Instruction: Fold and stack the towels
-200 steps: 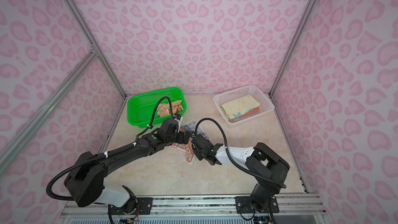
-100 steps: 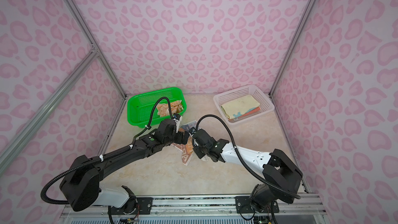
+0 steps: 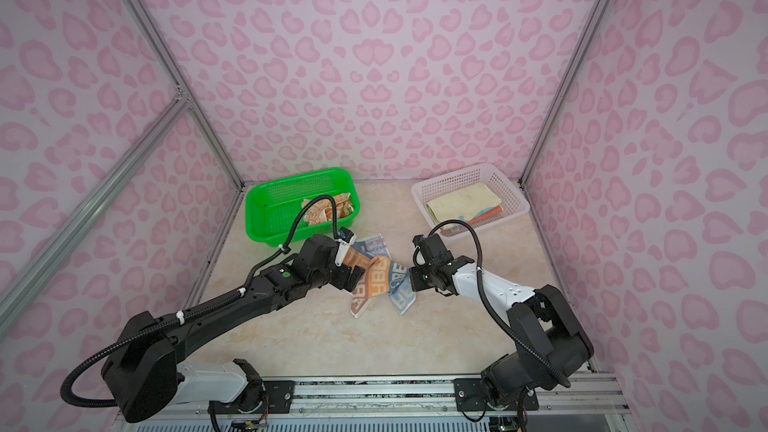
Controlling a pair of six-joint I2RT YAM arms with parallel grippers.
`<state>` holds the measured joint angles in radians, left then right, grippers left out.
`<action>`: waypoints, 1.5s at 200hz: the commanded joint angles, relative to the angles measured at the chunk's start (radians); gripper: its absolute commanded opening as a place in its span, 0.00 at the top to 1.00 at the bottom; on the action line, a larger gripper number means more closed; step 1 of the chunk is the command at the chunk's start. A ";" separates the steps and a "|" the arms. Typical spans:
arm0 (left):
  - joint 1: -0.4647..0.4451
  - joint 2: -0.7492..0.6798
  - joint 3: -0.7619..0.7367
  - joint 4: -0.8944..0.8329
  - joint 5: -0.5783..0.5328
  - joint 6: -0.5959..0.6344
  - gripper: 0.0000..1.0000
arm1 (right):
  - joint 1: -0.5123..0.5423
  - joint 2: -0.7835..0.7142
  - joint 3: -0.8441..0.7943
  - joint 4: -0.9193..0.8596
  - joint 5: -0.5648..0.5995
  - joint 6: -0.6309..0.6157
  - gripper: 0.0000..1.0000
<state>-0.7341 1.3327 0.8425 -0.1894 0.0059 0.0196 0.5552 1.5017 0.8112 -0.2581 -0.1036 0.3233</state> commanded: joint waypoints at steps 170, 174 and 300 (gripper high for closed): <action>-0.282 0.103 -0.013 -0.166 -0.010 -0.121 0.23 | 0.107 -0.343 -0.171 0.025 0.134 -0.158 0.49; -0.285 0.108 -0.012 -0.165 -0.009 -0.126 0.26 | 0.108 -0.347 -0.176 0.031 0.129 -0.148 0.49; -0.265 0.313 0.038 -0.143 -0.047 -0.260 0.49 | 0.130 -0.358 -0.194 0.014 0.113 -0.091 0.50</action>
<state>-1.0122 1.6333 0.8684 -0.3458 -0.0261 -0.2138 0.6807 1.1366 0.6239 -0.2443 0.0174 0.2241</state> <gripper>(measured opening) 0.497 0.499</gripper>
